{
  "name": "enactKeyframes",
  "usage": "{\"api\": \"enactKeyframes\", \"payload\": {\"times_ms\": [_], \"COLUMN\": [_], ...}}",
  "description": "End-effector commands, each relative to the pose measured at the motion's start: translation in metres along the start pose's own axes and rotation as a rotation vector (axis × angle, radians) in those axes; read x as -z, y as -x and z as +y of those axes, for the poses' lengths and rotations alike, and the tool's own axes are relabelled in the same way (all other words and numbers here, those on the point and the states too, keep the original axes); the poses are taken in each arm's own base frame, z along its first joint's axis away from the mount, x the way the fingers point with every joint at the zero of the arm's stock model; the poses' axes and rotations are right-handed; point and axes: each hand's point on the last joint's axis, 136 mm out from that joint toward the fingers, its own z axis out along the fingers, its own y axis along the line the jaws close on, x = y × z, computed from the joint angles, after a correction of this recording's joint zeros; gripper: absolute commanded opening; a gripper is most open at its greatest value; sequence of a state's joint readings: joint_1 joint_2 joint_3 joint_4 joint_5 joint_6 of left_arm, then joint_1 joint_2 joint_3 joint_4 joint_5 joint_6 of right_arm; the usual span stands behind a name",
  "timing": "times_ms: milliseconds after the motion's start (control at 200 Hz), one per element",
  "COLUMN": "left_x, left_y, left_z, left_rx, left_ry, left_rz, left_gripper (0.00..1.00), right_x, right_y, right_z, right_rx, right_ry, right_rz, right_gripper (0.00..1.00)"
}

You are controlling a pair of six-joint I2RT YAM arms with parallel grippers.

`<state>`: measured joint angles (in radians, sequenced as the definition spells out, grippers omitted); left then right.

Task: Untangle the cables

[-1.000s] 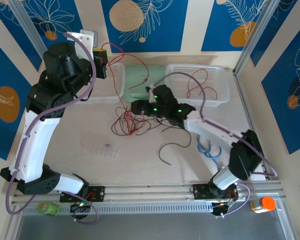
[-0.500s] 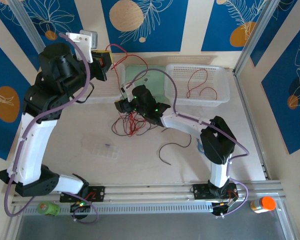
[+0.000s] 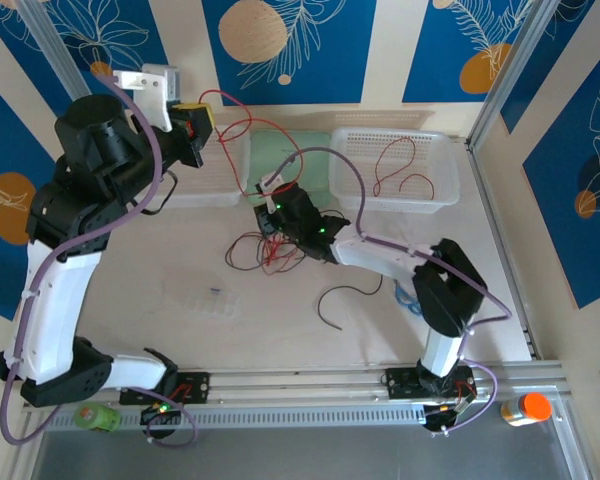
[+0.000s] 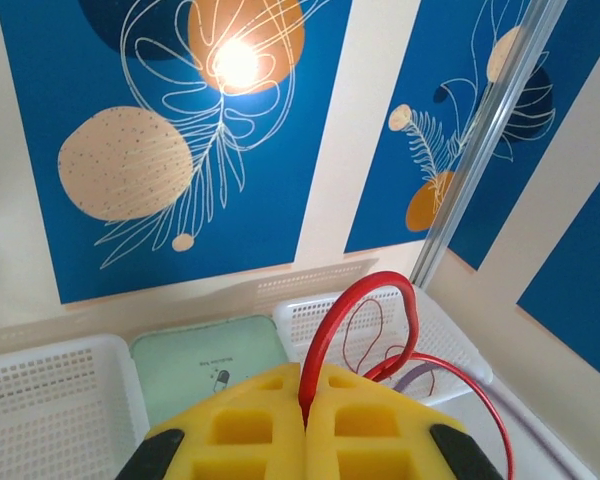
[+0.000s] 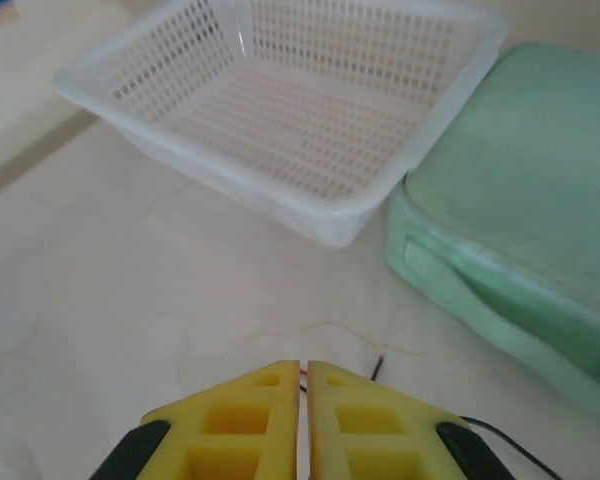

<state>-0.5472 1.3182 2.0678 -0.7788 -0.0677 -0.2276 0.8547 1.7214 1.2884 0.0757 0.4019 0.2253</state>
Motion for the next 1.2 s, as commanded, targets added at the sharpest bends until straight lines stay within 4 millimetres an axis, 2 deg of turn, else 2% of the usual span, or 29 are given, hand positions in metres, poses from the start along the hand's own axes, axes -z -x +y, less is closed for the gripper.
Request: {"api": "enactKeyframes", "payload": {"times_ms": [0, 45, 90, 170, 240, 315, 495, 705, 790, 875, 980, 1070, 1130, 1196], "left_x": [-0.007, -0.011, -0.015, -0.018, -0.02, -0.021, -0.023, -0.023, -0.023, -0.023, -0.022, -0.022, -0.023, -0.025], "left_y": [-0.01, -0.018, -0.023, -0.028, -0.027, -0.024, -0.019, -0.013, -0.012, -0.012, -0.012, -0.013, -0.014, -0.015], "left_z": [0.009, 0.012, 0.015, 0.017, 0.018, 0.016, 0.013, 0.011, 0.01, 0.01, 0.012, 0.014, 0.015, 0.017], "left_rx": [-0.007, -0.006, -0.005, -0.007, -0.007, -0.006, -0.004, -0.008, -0.008, -0.007, -0.009, -0.015, -0.02, -0.02], "left_ry": [0.042, 0.055, 0.065, 0.079, 0.081, 0.074, 0.06, 0.055, 0.052, 0.05, 0.058, 0.07, 0.078, 0.086], "left_rz": [0.013, 0.032, 0.043, 0.048, 0.046, 0.04, 0.032, 0.024, 0.019, 0.02, 0.02, 0.023, 0.026, 0.029], "left_gripper": [0.03, 0.03, 0.03, 0.03, 0.03, 0.03, 0.03, 0.03, 0.03, 0.03, 0.03, 0.03, 0.03, 0.03], "right_x": [0.053, 0.062, 0.069, 0.076, 0.078, 0.078, 0.064, 0.041, 0.032, 0.026, 0.029, 0.038, 0.045, 0.055], "right_y": [0.069, 0.074, 0.073, 0.068, 0.058, 0.043, 0.009, -0.03, -0.039, -0.043, -0.036, -0.026, -0.022, -0.017], "right_z": [0.014, 0.014, 0.015, 0.015, 0.016, 0.019, 0.021, -0.008, -0.016, -0.021, -0.022, -0.02, -0.019, -0.017], "right_rx": [0.007, 0.0, -0.01, -0.042, -0.053, -0.042, -0.035, -0.024, -0.03, -0.03, -0.039, -0.038, -0.037, -0.035], "right_ry": [0.045, 0.054, 0.073, 0.106, 0.132, 0.154, 0.185, 0.059, 0.033, 0.008, 0.002, 0.003, 0.0, 0.004], "right_rz": [-0.14, -0.14, -0.125, -0.077, -0.036, -0.008, 0.072, 0.134, 0.153, 0.153, 0.134, 0.107, 0.095, 0.083], "right_gripper": [0.13, 0.18, 0.29, 0.6, 0.71, 0.75, 0.74, 0.75, 0.72, 0.63, 0.48, 0.39, 0.29, 0.08]}}
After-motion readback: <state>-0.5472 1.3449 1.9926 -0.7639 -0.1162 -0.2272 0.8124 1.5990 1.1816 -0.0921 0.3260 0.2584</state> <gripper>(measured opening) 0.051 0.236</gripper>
